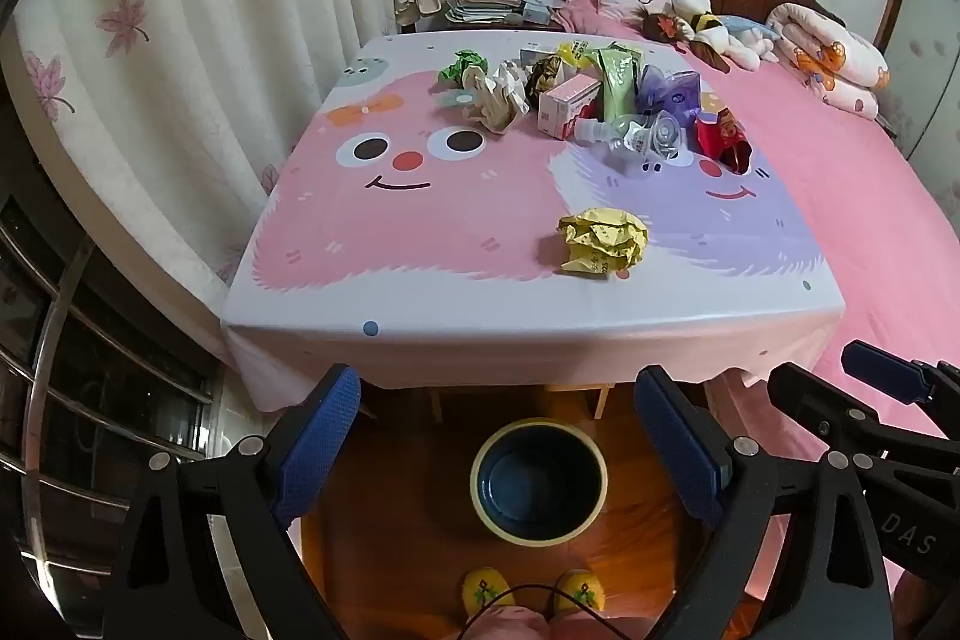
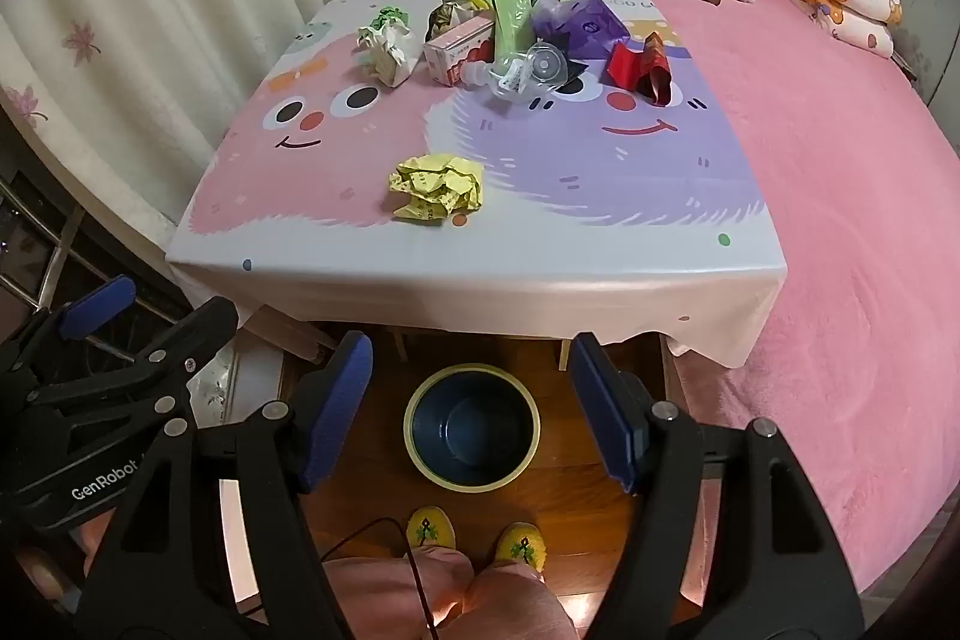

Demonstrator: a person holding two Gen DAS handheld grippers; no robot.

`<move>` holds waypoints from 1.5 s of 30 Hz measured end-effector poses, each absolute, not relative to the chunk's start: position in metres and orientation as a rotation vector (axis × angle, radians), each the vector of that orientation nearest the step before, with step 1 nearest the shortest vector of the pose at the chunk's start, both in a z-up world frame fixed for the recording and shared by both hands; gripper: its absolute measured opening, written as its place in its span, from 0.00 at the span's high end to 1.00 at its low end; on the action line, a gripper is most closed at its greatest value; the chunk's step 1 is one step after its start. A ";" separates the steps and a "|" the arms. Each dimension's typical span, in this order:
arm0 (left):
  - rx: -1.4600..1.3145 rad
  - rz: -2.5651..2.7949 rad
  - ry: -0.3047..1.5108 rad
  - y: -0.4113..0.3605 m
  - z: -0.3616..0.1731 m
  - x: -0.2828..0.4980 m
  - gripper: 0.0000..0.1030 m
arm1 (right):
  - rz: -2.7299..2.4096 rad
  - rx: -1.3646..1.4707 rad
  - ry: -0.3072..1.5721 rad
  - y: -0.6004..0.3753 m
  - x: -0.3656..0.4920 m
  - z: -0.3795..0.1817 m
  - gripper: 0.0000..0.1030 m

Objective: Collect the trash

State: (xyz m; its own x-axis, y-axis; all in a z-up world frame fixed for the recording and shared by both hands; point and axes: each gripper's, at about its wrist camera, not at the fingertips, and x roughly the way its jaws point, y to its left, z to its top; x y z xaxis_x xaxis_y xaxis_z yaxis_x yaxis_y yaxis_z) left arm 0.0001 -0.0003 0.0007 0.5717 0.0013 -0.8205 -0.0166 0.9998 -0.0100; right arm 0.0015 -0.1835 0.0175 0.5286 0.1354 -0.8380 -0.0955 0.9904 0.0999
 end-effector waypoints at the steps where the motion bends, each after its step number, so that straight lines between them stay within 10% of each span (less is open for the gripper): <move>1: -0.017 0.011 0.961 0.000 0.001 0.000 0.08 | 0.137 0.044 1.005 -0.183 0.001 0.018 0.35; 45: -0.023 0.002 0.964 0.000 -0.001 0.001 0.09 | 0.137 0.047 1.003 -0.173 0.001 0.018 0.35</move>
